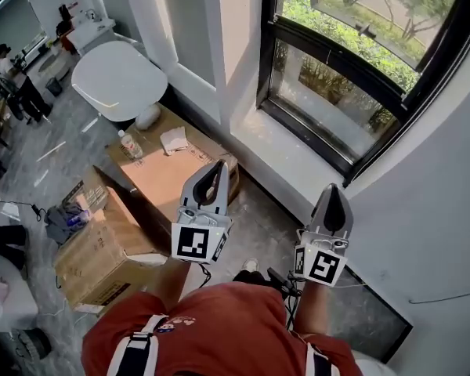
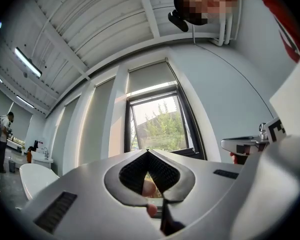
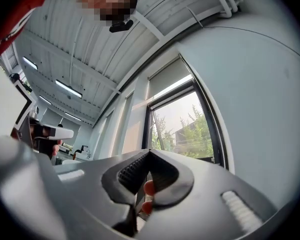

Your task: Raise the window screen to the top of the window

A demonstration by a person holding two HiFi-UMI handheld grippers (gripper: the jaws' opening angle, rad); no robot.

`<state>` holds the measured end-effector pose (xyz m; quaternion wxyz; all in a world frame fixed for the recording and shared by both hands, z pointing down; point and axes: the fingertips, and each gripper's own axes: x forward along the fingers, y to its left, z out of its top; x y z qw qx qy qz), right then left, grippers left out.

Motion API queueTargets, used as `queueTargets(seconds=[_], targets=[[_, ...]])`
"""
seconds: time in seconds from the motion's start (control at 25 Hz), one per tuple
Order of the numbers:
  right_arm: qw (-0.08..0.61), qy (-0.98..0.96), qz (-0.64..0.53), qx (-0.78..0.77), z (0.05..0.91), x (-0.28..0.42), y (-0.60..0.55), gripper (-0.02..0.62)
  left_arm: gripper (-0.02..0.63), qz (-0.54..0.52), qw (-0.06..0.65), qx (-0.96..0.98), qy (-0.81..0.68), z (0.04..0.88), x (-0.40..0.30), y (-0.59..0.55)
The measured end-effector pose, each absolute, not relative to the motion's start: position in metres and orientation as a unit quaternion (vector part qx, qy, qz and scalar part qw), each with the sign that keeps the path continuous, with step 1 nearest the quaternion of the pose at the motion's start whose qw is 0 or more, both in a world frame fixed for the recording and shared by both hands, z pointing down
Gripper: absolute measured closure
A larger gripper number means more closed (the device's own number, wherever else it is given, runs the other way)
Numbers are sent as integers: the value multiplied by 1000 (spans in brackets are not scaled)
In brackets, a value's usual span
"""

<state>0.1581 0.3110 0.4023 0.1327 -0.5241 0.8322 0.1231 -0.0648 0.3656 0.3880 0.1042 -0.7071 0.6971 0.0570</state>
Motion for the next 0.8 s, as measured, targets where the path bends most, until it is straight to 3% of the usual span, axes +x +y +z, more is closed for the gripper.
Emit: queueTargets(seconds=[0.8], targets=[[98,825,124,-542,423,176,200,586,601,64,81,-733,672,406,-41,239]])
